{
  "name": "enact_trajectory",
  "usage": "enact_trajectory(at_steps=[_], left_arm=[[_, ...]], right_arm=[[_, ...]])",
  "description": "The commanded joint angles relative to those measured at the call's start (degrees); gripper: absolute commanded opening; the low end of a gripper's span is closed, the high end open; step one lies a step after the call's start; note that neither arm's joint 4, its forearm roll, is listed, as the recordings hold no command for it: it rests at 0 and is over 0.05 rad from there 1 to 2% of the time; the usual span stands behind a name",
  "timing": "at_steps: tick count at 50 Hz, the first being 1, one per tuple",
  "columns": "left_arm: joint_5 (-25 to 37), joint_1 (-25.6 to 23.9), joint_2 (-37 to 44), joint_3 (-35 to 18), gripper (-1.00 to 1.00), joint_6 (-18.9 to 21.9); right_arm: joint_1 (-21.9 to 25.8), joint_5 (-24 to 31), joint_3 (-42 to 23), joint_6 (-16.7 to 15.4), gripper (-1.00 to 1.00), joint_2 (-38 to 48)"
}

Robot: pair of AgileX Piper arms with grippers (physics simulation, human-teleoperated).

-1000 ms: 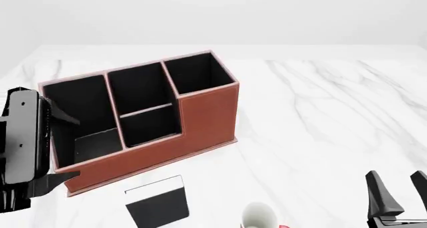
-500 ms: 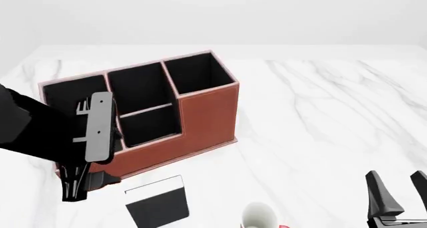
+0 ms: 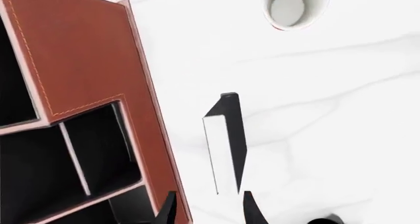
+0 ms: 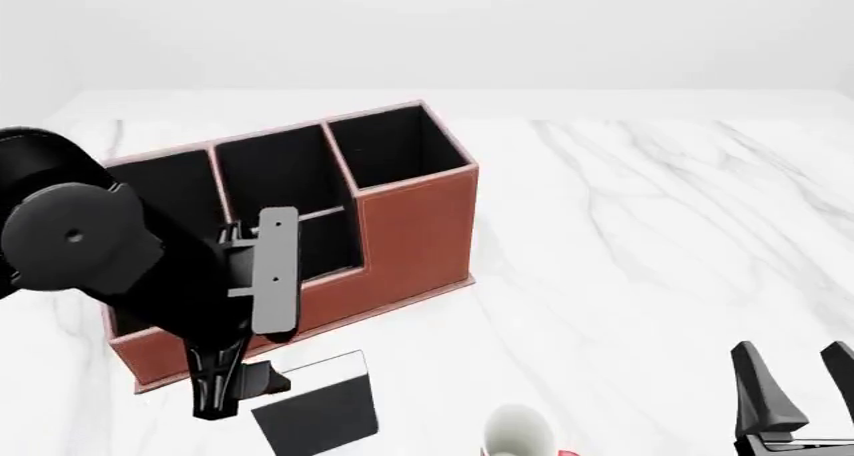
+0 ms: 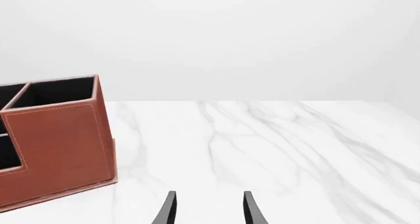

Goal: Pick up the book and place it in the front compartment of the caddy.

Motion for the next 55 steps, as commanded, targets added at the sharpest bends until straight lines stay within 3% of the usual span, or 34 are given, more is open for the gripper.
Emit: enact_trajectory(at_steps=[1,55], left_arm=[[0.0,-2.48,1.1,-0.33,1.0,-2.51],[0.0,-7.34,3.42,0.24,1.0,-10.82]], right_arm=[[0.06,0.02,0.05,-0.05,1.0,-0.08],[0.05,0.03,0.05,-0.03,1.0,-0.06]])
